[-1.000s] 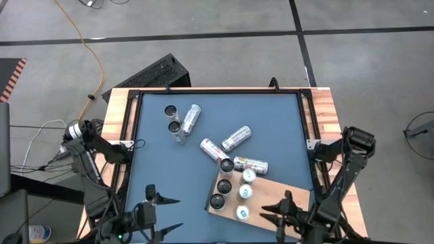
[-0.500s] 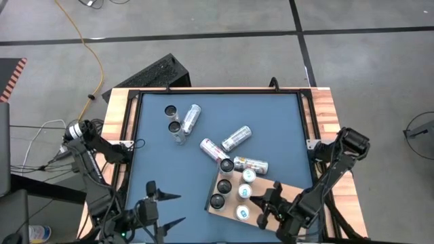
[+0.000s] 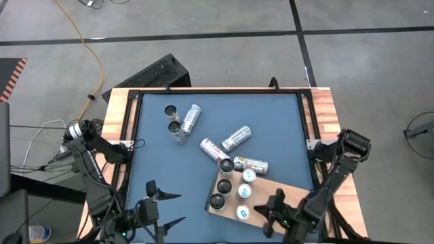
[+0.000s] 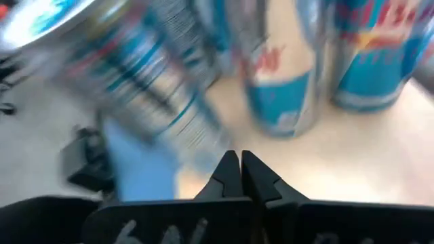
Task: Place canned beverage on shelf
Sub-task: Adjust the blue soda cans on the shelf
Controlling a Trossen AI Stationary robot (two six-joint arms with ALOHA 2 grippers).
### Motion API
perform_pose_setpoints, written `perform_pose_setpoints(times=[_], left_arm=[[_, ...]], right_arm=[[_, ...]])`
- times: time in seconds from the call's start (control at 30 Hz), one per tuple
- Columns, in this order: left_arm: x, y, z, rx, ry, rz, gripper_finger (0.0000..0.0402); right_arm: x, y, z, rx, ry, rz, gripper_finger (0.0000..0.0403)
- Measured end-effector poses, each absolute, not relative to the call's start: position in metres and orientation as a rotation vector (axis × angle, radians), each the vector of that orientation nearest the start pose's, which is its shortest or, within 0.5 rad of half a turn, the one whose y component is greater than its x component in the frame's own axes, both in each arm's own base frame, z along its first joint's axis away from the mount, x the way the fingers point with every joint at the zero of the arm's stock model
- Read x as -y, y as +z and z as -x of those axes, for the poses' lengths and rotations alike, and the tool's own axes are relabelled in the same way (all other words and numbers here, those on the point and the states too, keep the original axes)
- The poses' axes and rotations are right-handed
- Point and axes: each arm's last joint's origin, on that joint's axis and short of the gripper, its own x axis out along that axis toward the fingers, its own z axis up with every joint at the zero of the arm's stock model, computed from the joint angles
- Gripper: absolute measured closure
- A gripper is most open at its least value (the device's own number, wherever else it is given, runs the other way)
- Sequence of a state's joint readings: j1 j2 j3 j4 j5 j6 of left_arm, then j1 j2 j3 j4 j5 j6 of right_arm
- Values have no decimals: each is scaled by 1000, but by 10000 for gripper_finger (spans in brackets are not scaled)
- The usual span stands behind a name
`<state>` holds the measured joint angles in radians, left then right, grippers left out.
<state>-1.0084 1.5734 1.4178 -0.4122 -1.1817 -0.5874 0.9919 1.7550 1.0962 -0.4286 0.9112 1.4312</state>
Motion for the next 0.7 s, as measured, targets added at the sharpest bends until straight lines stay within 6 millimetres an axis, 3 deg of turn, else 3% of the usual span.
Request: perform_pose_setpoints(times=[0.17,0.5,0.7], left_arm=[[272,346,-203,-200,233,74,93],[272,346,-203,-205,230,69,93],[271,345,-203,-211,232,60,93]], right_arm=[[-279,186,-197,-493,-324,-557,403],[-274,191,-220,-496,-275,-533,403],[-274,192,-222,-496,-265,-521,403]])
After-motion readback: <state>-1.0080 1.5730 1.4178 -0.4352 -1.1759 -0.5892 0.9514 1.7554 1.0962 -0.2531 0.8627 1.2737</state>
